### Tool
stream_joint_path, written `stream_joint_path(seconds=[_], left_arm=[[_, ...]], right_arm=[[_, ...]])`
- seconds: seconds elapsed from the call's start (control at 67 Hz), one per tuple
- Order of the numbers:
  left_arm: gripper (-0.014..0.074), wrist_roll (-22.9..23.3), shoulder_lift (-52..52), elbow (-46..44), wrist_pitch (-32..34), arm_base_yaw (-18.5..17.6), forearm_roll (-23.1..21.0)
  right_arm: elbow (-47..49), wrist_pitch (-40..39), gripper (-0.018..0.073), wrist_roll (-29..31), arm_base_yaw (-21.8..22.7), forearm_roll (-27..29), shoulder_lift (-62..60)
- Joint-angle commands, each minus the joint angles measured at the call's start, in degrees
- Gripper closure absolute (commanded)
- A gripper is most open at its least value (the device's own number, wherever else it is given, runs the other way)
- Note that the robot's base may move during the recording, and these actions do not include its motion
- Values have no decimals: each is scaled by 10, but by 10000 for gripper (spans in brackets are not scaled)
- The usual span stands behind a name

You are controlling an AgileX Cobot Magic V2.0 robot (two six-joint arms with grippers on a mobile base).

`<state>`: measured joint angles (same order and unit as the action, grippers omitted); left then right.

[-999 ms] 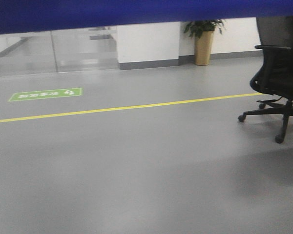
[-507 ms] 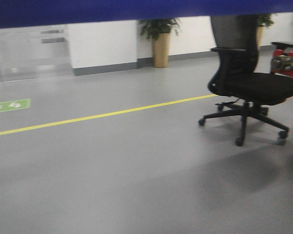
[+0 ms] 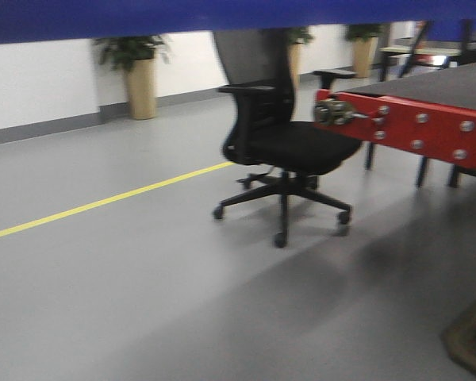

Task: Move blue bin to conveyor side
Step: 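Carry the blue bin with both grippers to the red-framed grey table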

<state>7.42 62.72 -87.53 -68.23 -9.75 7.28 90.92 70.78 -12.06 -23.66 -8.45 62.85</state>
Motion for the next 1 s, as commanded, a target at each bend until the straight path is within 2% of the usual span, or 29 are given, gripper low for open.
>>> stream_joint_path(seconds=[0.0, 0.985], left_arm=[[615, -6, -8, -7, 51, -3, 11], [615, -6, -8, -7, 51, -3, 16]], right_arm=[[8, -59, 639, 8, 3, -36, -11], [8, -61, 639, 8, 3, -36, -11]])
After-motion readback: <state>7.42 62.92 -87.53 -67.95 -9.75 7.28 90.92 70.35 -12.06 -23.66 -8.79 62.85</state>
